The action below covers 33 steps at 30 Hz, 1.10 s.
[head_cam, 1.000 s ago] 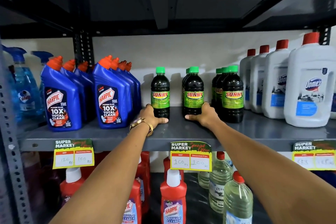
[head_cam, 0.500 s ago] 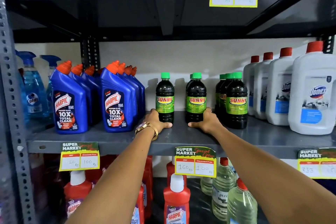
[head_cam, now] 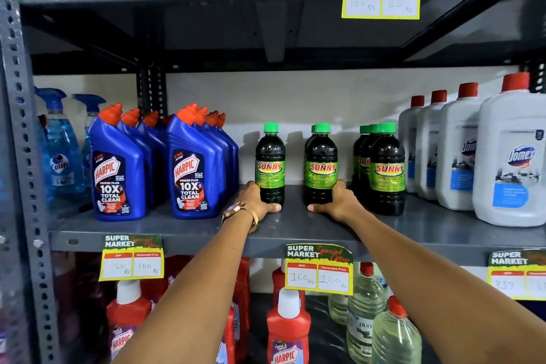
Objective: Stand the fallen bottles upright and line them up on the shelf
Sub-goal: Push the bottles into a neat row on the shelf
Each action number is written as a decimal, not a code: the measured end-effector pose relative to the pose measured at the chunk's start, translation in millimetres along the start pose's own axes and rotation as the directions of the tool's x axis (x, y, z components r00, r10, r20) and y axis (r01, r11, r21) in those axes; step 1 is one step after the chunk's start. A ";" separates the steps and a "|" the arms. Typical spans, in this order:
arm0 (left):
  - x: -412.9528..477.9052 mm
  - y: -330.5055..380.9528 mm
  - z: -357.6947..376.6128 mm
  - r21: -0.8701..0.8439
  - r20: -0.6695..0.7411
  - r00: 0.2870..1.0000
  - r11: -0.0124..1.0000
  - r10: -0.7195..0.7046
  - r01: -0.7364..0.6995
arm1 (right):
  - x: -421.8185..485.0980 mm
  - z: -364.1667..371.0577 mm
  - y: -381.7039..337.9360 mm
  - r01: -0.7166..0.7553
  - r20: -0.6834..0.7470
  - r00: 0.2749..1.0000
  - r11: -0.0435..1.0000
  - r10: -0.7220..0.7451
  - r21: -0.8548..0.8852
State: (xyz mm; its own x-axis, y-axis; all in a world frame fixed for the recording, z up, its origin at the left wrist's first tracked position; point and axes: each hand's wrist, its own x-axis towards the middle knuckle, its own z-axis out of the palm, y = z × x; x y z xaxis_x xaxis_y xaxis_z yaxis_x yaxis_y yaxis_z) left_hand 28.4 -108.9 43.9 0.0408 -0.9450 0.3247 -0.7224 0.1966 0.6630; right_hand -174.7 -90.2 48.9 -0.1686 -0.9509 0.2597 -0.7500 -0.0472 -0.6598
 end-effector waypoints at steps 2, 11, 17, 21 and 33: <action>0.2 0.1 0.0 0.004 0.002 1.000 1.000 0.000 0.000 | -0.1 -0.2 0.0 0.005 0.002 1.000 1.000 -0.005 0.001; 1.1 -1.6 0.1 0.021 -0.016 1.000 1.000 -0.011 0.011 | -1.2 0.6 1.7 0.017 -0.006 1.000 1.000 -0.017 0.004; 0.4 0.6 2.2 0.028 -0.036 0.999 0.999 -0.021 0.022 | -1.0 0.8 0.6 0.021 -0.004 1.000 1.000 -0.021 0.000; -2.3 1.7 0.0 0.063 -0.028 1.000 0.998 -0.012 0.014 | -0.9 1.6 1.2 0.020 -0.002 1.000 1.000 -0.020 0.004; -5.7 6.0 1.0 0.090 -0.023 1.000 0.996 -0.006 0.008 | -3.3 0.9 0.7 0.023 -0.012 1.000 1.000 -0.023 0.013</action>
State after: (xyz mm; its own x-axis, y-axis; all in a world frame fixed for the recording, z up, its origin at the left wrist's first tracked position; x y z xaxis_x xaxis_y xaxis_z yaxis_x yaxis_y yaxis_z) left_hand 23.1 -102.6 45.4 0.0610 -0.9397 0.3366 -0.7813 0.1649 0.6020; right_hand -174.1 -87.3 47.0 -0.1590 -0.9459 0.2828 -0.7452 -0.0729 -0.6628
